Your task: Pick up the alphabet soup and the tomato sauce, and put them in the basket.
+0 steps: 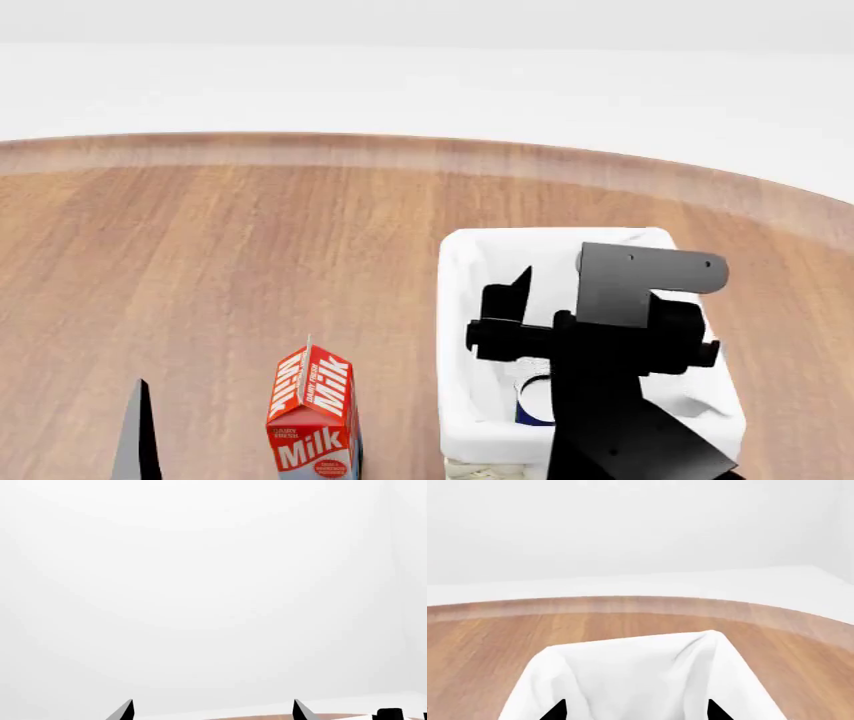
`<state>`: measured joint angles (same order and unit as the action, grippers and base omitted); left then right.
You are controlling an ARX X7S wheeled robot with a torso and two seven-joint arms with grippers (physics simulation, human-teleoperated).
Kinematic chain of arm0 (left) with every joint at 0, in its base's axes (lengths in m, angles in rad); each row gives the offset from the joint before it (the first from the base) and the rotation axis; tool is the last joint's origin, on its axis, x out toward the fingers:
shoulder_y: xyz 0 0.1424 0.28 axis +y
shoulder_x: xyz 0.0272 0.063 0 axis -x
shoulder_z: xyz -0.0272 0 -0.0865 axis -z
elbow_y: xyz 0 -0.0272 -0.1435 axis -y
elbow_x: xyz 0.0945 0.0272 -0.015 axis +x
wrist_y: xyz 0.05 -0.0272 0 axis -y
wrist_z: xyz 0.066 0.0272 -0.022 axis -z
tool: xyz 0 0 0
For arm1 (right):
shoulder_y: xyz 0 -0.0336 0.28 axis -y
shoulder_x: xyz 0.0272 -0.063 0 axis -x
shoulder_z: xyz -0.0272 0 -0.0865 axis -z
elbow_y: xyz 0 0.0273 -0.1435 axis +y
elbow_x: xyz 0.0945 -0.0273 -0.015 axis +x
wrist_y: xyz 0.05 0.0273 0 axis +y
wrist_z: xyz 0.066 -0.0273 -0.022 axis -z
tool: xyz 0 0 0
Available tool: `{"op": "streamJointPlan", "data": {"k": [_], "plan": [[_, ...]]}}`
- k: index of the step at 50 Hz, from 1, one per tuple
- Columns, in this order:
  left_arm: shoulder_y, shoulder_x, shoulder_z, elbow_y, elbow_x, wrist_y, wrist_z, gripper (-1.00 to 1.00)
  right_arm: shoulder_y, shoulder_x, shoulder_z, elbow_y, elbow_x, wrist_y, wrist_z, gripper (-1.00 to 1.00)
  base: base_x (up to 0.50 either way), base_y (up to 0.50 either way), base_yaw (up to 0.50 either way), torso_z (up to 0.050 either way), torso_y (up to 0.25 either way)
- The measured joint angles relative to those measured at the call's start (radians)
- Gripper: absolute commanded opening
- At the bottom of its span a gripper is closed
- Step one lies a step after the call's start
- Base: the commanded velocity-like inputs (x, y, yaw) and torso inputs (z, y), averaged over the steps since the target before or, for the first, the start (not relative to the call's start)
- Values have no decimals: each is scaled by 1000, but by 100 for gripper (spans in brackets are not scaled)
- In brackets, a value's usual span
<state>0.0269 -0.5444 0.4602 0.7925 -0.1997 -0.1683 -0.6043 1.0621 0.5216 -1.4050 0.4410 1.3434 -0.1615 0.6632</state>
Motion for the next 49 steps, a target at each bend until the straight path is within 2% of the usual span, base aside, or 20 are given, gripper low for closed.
{"op": "streamJointPlan", "data": {"k": [31, 49], "plan": [[1, -2, 5, -6, 0, 9, -2, 100, -4, 65, 29, -140, -381, -333, 141, 100, 0, 0, 0, 0, 0], [-1, -4, 6, -4, -3, 8, -4, 100, 14, 106, 47, -257, -607, -418, 266, 100, 0, 0, 0, 0, 0]]}}
